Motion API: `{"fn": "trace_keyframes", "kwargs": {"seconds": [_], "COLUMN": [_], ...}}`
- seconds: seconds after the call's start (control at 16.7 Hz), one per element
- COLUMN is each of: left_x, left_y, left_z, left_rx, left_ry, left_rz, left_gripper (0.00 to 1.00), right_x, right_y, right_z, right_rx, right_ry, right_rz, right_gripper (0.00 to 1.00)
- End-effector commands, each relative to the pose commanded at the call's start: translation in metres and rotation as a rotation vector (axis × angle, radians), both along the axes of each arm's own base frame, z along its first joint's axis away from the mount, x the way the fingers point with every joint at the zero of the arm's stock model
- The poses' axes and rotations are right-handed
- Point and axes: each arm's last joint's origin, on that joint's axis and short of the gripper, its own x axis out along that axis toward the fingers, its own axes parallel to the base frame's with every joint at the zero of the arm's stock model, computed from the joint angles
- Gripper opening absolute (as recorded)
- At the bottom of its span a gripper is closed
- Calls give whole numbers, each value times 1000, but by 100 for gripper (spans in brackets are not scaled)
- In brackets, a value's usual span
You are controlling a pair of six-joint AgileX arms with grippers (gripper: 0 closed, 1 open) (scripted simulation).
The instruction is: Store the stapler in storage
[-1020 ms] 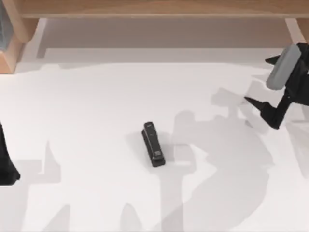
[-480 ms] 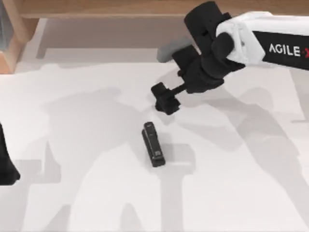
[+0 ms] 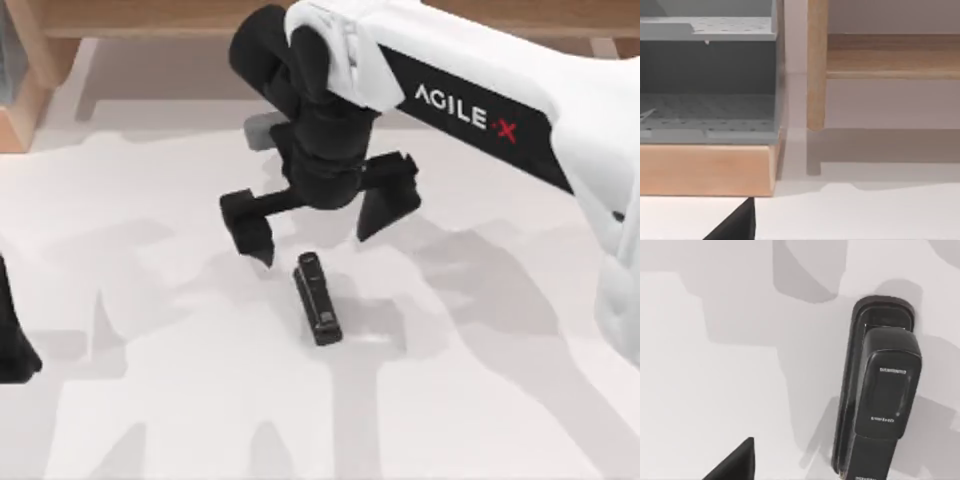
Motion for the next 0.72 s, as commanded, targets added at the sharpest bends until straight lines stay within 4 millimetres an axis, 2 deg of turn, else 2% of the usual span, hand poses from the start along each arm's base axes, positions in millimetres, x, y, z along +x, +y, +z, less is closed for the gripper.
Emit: {"fn": "trace_keyframes", "kwargs": {"seconds": [0.24, 0.72], "left_x": [0, 0], "left_y": [0, 0], "left_z": [0, 0], "left_rx": [0, 0], "left_ry": [0, 0], "left_rz": [0, 0], "left_gripper": [100, 100], "right_x": [-9, -7], "right_y": [10, 9], "right_z": [5, 2], "right_rx": [-79, -81], "right_ry": [25, 26], "right_rz": [-69, -75], "right_gripper": [100, 100]}}
